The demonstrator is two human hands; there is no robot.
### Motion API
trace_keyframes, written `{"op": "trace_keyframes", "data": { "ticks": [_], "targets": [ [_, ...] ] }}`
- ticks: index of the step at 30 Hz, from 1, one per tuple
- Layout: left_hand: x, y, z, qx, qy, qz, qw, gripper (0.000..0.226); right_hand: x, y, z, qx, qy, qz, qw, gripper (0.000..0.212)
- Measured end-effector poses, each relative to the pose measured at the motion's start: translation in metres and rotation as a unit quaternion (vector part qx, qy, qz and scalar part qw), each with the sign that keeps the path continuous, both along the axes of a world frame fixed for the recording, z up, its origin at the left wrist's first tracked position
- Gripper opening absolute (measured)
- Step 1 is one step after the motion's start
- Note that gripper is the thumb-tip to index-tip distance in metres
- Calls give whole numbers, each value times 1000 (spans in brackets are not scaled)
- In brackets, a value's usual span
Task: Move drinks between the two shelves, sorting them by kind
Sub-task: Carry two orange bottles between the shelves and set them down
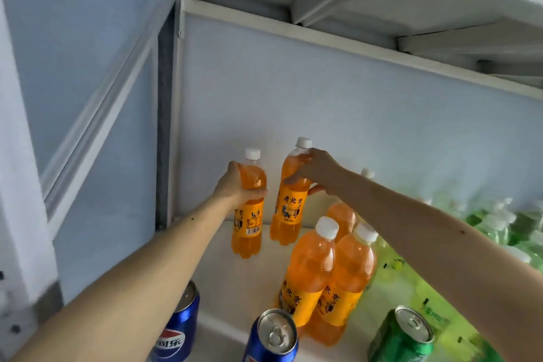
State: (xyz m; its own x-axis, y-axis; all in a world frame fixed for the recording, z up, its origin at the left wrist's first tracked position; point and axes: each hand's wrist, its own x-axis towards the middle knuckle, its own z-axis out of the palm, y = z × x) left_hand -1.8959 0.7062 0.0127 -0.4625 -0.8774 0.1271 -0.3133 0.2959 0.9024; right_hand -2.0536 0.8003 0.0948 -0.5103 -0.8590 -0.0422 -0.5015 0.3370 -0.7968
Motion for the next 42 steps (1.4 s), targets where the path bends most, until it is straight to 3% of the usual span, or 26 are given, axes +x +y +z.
{"op": "trace_keyframes", "data": {
  "ticks": [9,26,30,35,42],
  "targets": [
    [-16,-13,-13,14,-53,-37,998,79,-14,-14,-22,126,37,14,991,96],
    [-15,-7,-9,-90,-165,-105,977,94,-22,-13,-19,189,22,-18,982,93],
    [-10,-8,-11,-101,-187,-115,970,95,-21,-10,-16,184,48,-30,981,87],
    [1,-5,-3,-92,-200,-104,970,107,-4,5,3,172,168,-46,970,84],
    [24,18,7,-91,-205,-38,974,108,37,41,31,26,174,-81,981,74]
  ]
}}
